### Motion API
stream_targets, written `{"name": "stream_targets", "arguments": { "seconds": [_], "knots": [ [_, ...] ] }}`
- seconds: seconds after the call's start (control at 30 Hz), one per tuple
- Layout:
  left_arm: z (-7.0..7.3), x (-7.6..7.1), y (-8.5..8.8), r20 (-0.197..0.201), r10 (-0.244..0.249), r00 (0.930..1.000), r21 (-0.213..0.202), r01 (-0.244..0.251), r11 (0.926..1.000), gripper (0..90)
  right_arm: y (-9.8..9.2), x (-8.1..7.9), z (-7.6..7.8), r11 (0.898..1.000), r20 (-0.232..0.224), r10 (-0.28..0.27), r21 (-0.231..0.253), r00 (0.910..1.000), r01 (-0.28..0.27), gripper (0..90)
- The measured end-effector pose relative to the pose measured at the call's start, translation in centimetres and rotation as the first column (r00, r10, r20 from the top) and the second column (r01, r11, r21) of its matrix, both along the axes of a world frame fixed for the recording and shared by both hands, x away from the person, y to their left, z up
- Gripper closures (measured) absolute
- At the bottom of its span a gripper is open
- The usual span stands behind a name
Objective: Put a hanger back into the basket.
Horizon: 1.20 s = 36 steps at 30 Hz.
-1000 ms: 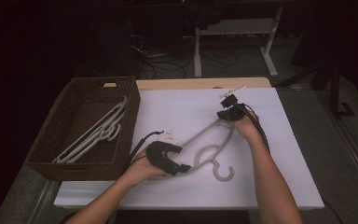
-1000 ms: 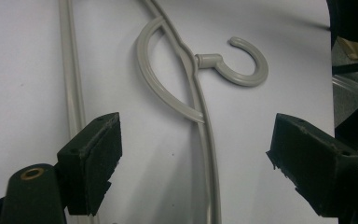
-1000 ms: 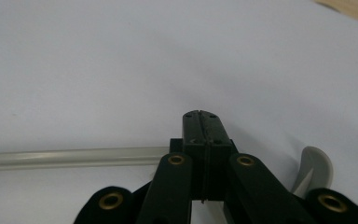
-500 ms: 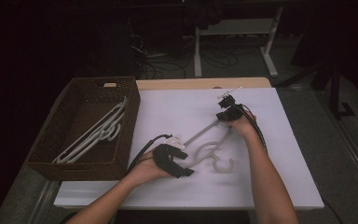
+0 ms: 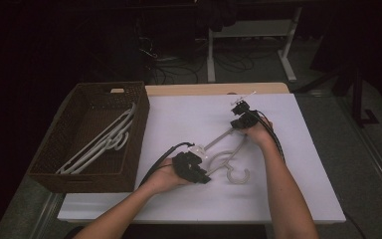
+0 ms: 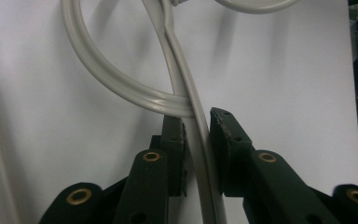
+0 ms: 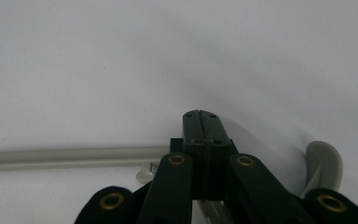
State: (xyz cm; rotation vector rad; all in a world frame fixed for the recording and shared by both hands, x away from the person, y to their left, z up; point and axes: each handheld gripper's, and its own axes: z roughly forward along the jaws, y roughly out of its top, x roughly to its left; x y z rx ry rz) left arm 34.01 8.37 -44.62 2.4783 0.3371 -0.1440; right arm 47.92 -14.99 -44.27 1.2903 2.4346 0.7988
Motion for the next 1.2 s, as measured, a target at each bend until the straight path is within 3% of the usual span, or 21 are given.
{"name": "stream_targets", "arguments": {
  "seconds": [0.1,0.23,0.47,0.57,0.67,0.87,1.03,1.13,1.2],
  "knots": [
    [0.1,0.0,0.0,-0.012,0.017,0.9998,-0.001,-0.017,0.9998,77.0,0.0,-0.1,0.1,1.0,0.004,-0.001,0.001,1.0,0.001,89.4],
    [0.1,0.3,0.3,0.009,0.062,0.9981,0.032,-0.062,0.9976,80.2,-0.1,-0.3,0.5,1.0,0.007,0.016,0.026,0.9998,-0.016,87.8],
    [0.6,0.5,0.9,-0.001,0.075,0.9972,0.0,-0.075,0.9972,81.6,-1.7,-2.3,3.8,0.99,0.056,0.031,0.134,0.998,-0.039,64.9],
    [1.1,0.6,1.2,-0.014,0.095,0.9954,-0.032,-0.095,0.995,81.6,-2.6,-3.3,4.8,0.989,0.074,0.021,0.145,0.997,-0.032,47.6],
    [1.8,1.0,1.7,-0.018,0.113,0.9935,-0.057,-0.113,0.9919,81.6,-3.8,-4.7,5.7,0.986,0.102,0.011,0.166,0.9947,-0.028,37.2],
    [3.2,1.2,2.8,-0.006,0.15,0.9887,-0.094,-0.15,0.9842,81.7,-5.6,-7.7,6.6,0.983,0.148,0.016,0.177,0.9889,-0.042,20.6],
    [4.7,1.2,3.7,0.0,0.187,0.9824,-0.113,-0.186,0.9761,81.7,-6.4,-10.2,6.9,0.981,0.19,0.007,0.191,0.9817,-0.044,13.8],
    [6.0,1.3,4.3,-0.011,0.215,0.9765,-0.139,-0.214,0.9668,81.7,-6.9,-11.7,6.8,0.977,0.196,0.003,0.21,0.9806,-0.045,13.0],
    [7.3,1.3,4.8,-0.023,0.241,0.9703,-0.162,-0.241,0.9568,81.7,-7.2,-12.5,6.6,0.973,0.194,0.006,0.224,0.9809,-0.05,12.2]
  ]
}}
